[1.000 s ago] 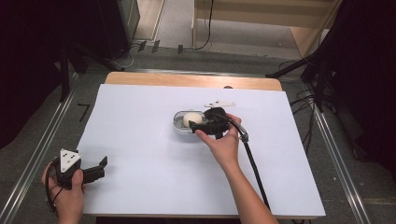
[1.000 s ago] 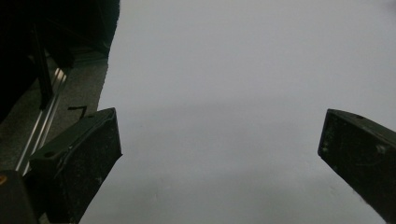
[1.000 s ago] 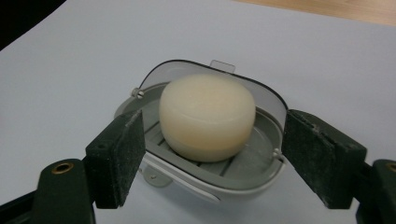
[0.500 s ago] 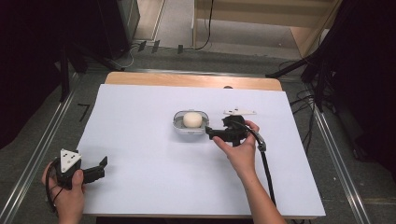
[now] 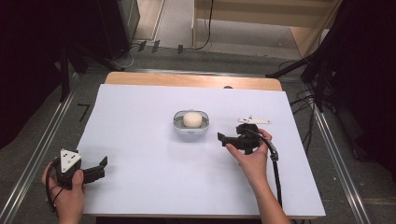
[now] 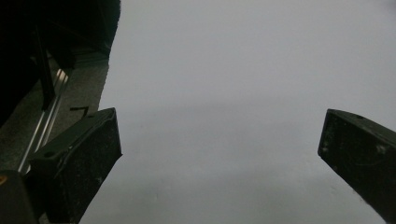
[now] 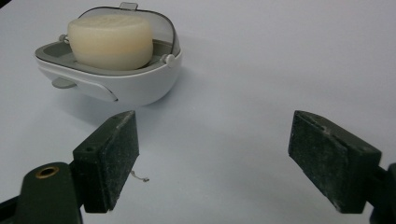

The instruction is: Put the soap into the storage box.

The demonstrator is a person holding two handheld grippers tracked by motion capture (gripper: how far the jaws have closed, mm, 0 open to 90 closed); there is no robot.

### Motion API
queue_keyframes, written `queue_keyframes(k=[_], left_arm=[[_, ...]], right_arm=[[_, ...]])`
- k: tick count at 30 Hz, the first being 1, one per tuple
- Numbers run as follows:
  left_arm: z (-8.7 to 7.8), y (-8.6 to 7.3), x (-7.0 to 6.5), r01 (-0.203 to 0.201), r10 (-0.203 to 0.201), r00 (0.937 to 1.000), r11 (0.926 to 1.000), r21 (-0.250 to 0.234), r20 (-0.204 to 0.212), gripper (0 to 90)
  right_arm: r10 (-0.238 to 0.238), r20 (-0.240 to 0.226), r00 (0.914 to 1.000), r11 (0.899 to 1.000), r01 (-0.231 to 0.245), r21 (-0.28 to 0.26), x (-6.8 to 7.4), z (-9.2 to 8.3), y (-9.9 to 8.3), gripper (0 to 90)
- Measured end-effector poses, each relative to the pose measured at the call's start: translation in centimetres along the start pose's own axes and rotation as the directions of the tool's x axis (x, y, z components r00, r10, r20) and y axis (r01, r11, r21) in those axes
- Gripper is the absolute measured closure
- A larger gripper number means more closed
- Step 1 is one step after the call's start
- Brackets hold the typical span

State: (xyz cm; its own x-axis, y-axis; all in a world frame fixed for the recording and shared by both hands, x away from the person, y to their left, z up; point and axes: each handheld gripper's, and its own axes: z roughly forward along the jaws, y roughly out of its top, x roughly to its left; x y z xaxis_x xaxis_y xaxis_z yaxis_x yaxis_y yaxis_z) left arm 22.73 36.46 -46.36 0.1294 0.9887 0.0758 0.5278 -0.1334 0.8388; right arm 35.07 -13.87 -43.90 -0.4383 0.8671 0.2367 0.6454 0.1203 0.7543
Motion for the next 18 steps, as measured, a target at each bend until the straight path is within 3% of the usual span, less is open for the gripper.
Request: queue_keyframes(k=[18], left_arm=[[0.0, 0.0, 0.0, -0.001, 0.001, 1.0, 1.0, 0.0, -0.002, 0.0]], right_arm=[[0.023, 0.038, 0.999, 1.0, -0.023, 0.002, -2.7, -1.9, -3.1, 14.7]])
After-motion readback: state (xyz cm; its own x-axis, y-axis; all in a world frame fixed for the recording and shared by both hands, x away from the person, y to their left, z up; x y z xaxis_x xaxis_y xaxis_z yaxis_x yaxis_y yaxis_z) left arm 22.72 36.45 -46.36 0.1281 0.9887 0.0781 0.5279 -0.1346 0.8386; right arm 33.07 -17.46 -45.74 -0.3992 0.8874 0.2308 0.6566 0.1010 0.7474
